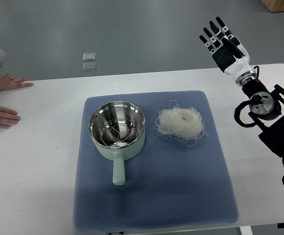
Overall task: Put vermicelli into pot with right hand
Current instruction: 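Move the right hand over the white vermicelli bundle, fingers open, then close the right hand's fingers around the vermicelli bundle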
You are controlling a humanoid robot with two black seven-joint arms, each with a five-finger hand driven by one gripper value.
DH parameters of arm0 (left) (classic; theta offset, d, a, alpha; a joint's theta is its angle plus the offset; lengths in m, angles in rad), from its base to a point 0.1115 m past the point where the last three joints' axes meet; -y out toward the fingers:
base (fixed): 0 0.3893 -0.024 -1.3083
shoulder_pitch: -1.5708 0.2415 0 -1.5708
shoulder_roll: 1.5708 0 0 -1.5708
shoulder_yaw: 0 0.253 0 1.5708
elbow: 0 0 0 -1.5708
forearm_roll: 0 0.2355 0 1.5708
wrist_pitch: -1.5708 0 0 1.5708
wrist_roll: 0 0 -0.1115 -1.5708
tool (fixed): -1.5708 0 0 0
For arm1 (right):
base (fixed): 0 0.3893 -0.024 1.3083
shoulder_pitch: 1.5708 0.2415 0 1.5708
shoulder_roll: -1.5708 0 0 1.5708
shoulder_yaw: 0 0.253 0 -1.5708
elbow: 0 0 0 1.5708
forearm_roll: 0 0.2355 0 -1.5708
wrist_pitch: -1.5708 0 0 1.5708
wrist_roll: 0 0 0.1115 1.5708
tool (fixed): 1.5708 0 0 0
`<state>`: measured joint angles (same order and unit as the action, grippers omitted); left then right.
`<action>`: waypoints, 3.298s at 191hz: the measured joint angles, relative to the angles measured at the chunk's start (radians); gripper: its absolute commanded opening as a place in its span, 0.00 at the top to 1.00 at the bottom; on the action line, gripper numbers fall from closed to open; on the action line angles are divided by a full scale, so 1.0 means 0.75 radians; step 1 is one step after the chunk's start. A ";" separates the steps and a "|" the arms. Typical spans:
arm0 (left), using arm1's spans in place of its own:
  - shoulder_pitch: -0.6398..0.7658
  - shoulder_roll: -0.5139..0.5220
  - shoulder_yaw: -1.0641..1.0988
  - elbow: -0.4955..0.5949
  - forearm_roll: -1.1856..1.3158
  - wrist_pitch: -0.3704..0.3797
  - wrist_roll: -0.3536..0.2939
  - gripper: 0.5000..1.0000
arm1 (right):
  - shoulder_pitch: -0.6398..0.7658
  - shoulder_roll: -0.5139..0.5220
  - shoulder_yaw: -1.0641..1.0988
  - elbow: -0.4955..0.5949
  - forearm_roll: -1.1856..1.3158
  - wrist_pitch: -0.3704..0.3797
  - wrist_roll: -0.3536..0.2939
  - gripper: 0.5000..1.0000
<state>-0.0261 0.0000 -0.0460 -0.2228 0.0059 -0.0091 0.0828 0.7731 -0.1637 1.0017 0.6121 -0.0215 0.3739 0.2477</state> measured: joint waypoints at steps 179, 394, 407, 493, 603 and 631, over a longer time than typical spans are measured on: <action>0.000 0.000 -0.002 -0.002 -0.002 -0.016 0.000 0.00 | 0.468 -0.222 -0.581 0.004 -0.909 0.173 -0.118 0.14; -0.008 0.000 0.000 -0.006 -0.002 -0.020 0.000 0.00 | 0.904 -0.299 -1.482 0.364 -1.154 0.316 -0.441 0.14; -0.008 0.000 0.000 -0.006 -0.002 -0.020 0.000 0.00 | 0.877 -0.294 -1.482 0.363 -1.156 0.316 -0.441 0.14; -0.002 0.000 0.001 -0.016 -0.002 -0.020 0.000 0.00 | 0.738 -0.254 -1.482 0.347 -1.189 0.289 -0.439 0.14; -0.002 0.000 0.002 -0.016 -0.002 -0.020 0.000 0.00 | 0.634 -0.198 -1.490 0.312 -1.285 0.086 -0.370 0.39; -0.002 0.000 0.002 -0.016 -0.002 -0.020 0.000 0.00 | 0.616 -0.195 -1.493 0.309 -1.296 0.068 -0.348 0.82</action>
<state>-0.0276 0.0000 -0.0444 -0.2345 0.0047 -0.0241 0.0826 1.2351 -0.3101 -0.1180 0.8437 -0.9932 0.4249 -0.0135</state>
